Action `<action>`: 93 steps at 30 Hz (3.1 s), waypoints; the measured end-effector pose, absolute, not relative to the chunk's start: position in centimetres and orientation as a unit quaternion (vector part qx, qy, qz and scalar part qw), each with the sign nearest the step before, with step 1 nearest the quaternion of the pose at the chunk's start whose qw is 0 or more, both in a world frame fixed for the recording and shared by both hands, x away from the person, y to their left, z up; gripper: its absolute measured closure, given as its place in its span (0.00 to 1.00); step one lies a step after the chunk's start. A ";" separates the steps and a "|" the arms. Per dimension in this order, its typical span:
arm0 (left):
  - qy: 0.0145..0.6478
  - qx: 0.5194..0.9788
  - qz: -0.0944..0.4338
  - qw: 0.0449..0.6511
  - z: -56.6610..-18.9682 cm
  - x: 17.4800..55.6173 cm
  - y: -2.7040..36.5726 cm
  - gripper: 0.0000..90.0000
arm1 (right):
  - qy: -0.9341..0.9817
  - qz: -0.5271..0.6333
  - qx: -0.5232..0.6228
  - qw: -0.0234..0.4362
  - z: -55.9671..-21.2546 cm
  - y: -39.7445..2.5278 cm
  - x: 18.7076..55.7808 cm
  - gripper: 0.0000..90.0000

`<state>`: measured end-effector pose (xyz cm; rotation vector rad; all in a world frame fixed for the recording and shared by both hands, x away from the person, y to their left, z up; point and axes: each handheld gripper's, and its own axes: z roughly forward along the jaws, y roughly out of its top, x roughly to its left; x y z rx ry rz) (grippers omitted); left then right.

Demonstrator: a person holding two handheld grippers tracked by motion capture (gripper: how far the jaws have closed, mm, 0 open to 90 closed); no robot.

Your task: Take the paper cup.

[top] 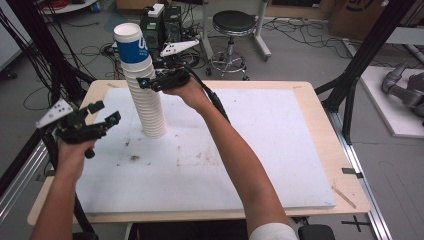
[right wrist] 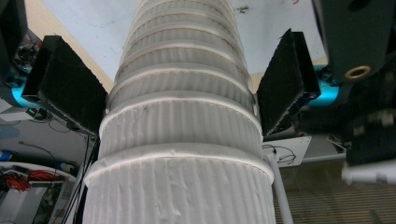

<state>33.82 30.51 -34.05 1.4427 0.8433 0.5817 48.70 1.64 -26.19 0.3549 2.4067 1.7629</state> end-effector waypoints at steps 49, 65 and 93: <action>0.264 0.636 0.296 0.663 -12.1 39.6 24.6 0.29 | 0.809 0.566 0.136 0.075 -26.4 -0.3 48.2 0.18; 0.212 0.686 0.213 0.663 -17.5 37.4 17.5 0.29 | 0.812 0.542 0.176 0.128 -26.5 -12.7 44.7 0.18; 0.220 0.712 0.169 0.645 -28.8 38.2 13.1 0.28 | 0.796 0.529 0.258 0.141 -33.9 -24.2 37.7 0.18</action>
